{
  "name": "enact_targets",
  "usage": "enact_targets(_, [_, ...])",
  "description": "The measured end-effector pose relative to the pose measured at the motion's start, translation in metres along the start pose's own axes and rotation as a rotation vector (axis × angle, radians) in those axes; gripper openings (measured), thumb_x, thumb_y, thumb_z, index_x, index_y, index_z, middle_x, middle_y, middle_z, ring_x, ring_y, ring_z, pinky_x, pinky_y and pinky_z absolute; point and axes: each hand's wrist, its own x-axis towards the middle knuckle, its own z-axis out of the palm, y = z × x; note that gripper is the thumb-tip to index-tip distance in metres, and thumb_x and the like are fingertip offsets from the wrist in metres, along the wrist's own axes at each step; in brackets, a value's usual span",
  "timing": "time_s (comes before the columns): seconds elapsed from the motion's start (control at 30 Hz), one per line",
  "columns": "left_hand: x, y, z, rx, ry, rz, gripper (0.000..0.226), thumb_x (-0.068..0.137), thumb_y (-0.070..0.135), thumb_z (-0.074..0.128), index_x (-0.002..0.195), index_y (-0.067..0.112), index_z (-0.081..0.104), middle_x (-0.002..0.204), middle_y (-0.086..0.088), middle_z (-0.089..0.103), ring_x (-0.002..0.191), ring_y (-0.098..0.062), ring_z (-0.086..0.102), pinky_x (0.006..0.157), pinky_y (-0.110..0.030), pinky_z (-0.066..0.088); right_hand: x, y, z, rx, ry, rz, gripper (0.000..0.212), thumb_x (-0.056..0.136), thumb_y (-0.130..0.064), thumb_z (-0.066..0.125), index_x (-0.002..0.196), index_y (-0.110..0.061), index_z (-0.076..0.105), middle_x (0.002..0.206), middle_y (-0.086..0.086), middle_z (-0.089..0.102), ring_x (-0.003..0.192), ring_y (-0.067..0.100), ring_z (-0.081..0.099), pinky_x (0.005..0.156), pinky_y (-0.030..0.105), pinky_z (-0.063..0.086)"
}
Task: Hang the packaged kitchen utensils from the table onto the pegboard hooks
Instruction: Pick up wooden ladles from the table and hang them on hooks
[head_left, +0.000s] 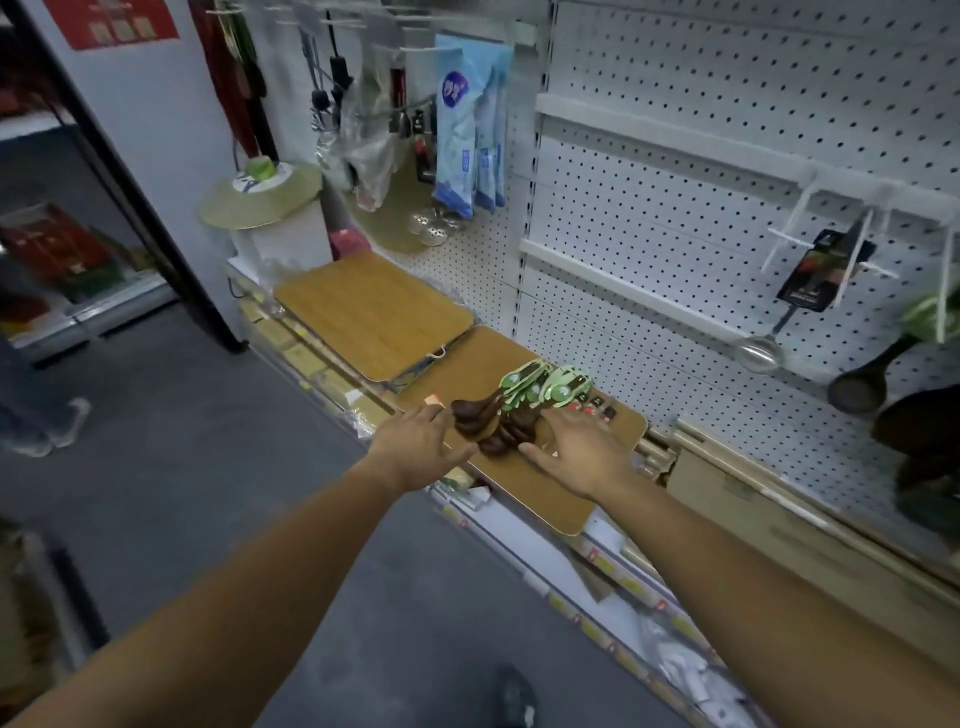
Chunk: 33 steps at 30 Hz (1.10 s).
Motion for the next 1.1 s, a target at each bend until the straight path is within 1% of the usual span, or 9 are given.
enact_targets(0.1, [0.028, -0.006, 0.018, 0.013, -0.057, 0.021, 0.086, 0.089, 0.076, 0.022, 0.149, 0.015, 0.033, 0.153, -0.005, 0.039, 0.140, -0.026, 0.036, 0.112, -0.043, 0.034, 0.022, 0.008, 0.017, 0.043, -0.014, 0.030, 0.063, 0.094, -0.067, 0.043, 0.138, -0.022, 0.050, 0.141, 0.004, 0.056, 0.128, 0.024, 0.051, 0.110, 0.040, 0.037])
enact_targets(0.23, [0.077, -0.009, 0.028, 0.026, -0.129, 0.045, 0.087, 0.088, 0.077, 0.024, 0.149, 0.017, 0.033, 0.153, -0.005, 0.039, 0.140, -0.026, 0.035, 0.113, -0.044, 0.033, 0.057, 0.026, 0.036, 0.113, -0.046, 0.118, 0.073, 0.095, -0.067, 0.041, 0.150, -0.020, 0.039, 0.152, 0.004, 0.045, 0.137, 0.025, 0.044, 0.114, 0.039, 0.035])
enact_targets(0.37, [0.119, -0.016, 0.034, -0.003, -0.172, 0.066, 0.086, 0.087, 0.077, 0.030, 0.147, 0.017, 0.036, 0.150, -0.005, 0.042, 0.137, -0.026, 0.038, 0.110, -0.043, 0.037, 0.087, 0.039, 0.044, 0.172, -0.066, 0.206, 0.070, 0.095, -0.065, 0.043, 0.148, -0.018, 0.042, 0.149, 0.005, 0.048, 0.135, 0.025, 0.046, 0.110, 0.038, 0.038])
enact_targets(0.5, [0.140, -0.023, 0.041, -0.003, -0.194, 0.098, 0.090, 0.085, 0.078, 0.034, 0.150, 0.016, 0.031, 0.152, -0.005, 0.041, 0.137, -0.026, 0.038, 0.110, -0.040, 0.037, 0.108, 0.041, 0.053, 0.188, -0.099, 0.240, 0.072, 0.095, -0.066, 0.042, 0.149, -0.019, 0.040, 0.150, 0.005, 0.048, 0.137, 0.024, 0.045, 0.114, 0.039, 0.036])
enact_targets(0.67, [0.167, -0.036, 0.039, 0.012, -0.227, 0.144, 0.089, 0.087, 0.077, 0.035, 0.152, 0.017, 0.028, 0.154, -0.004, 0.037, 0.139, -0.026, 0.036, 0.112, -0.038, 0.034, 0.131, 0.035, 0.055, 0.205, -0.117, 0.287, 0.060, 0.095, -0.064, 0.043, 0.137, -0.022, 0.047, 0.143, 0.001, 0.051, 0.130, 0.022, 0.047, 0.102, 0.035, 0.041])
enact_targets(0.73, [0.187, -0.048, 0.037, 0.009, -0.213, 0.180, 0.084, 0.088, 0.074, 0.037, 0.150, 0.017, 0.032, 0.151, -0.004, 0.041, 0.136, -0.025, 0.038, 0.109, -0.037, 0.035, 0.144, 0.034, 0.057, 0.213, -0.108, 0.321, 0.058, 0.095, -0.063, 0.043, 0.135, -0.022, 0.048, 0.142, 0.001, 0.052, 0.130, 0.022, 0.048, 0.100, 0.034, 0.042])
enact_targets(0.87, [0.231, -0.066, 0.045, 0.016, -0.237, 0.270, 0.081, 0.087, 0.075, 0.036, 0.144, 0.017, 0.039, 0.146, -0.005, 0.047, 0.133, -0.025, 0.042, 0.107, -0.038, 0.037, 0.155, 0.027, 0.064, 0.241, -0.085, 0.427, 0.063, 0.096, -0.061, 0.046, 0.143, -0.019, 0.044, 0.148, 0.004, 0.048, 0.134, 0.025, 0.045, 0.105, 0.036, 0.041])
enact_targets(1.0, [0.263, -0.081, 0.065, 0.006, -0.268, 0.390, 0.080, 0.088, 0.073, 0.039, 0.146, 0.019, 0.036, 0.145, -0.004, 0.049, 0.130, -0.025, 0.045, 0.104, -0.037, 0.040, 0.162, 0.018, 0.077, 0.295, -0.087, 0.572, 0.049, 0.096, -0.057, 0.049, 0.132, -0.025, 0.049, 0.142, 0.008, 0.053, 0.132, 0.029, 0.047, 0.105, 0.037, 0.041])
enact_targets(1.1, [0.278, -0.097, 0.074, -0.002, -0.285, 0.476, 0.084, 0.087, 0.074, 0.040, 0.149, 0.019, 0.034, 0.145, -0.004, 0.049, 0.129, -0.025, 0.046, 0.103, -0.036, 0.042, 0.170, 0.003, 0.089, 0.331, -0.084, 0.677, 0.062, 0.095, -0.060, 0.048, 0.147, -0.027, 0.040, 0.147, 0.009, 0.050, 0.135, 0.030, 0.046, 0.109, 0.039, 0.040])
